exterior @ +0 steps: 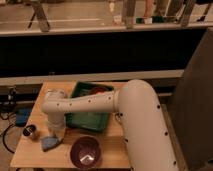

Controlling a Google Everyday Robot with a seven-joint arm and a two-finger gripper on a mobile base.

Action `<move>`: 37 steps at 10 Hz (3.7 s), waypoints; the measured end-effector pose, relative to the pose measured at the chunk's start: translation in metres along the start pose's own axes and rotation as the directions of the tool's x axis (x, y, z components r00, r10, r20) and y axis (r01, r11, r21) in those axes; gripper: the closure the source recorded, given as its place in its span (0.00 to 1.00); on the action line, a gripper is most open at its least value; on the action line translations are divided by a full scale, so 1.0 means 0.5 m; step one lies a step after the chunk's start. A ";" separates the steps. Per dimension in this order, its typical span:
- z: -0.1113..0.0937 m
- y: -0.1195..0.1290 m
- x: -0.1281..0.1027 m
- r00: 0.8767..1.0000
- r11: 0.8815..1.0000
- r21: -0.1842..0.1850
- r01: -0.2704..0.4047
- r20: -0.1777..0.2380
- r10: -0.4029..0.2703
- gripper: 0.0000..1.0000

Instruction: Wipe table surface with sponge

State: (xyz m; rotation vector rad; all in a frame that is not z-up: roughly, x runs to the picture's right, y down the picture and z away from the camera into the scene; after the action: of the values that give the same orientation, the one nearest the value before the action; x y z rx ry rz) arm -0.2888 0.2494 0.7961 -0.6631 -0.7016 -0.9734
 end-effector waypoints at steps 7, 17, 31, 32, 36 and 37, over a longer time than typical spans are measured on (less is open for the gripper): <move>0.023 -0.155 -0.156 0.977 0.981 -0.024 0.195 0.094 -0.192 1.00; 0.004 0.128 -0.144 0.999 0.996 -0.084 0.031 -0.008 -0.031 1.00; 0.040 -0.121 -0.116 0.981 0.980 -0.045 0.194 0.032 -0.192 1.00; 0.045 -0.113 -0.137 0.978 0.977 -0.056 0.208 0.039 -0.206 1.00; 0.045 -0.021 -0.188 0.985 0.984 -0.067 0.166 0.048 -0.163 1.00; 0.042 0.005 -0.186 0.989 0.987 -0.069 0.145 0.044 -0.142 1.00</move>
State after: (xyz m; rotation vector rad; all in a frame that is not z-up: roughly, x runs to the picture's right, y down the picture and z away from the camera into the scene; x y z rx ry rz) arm -0.3269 0.3126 0.7361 -0.7030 -0.7595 -1.1248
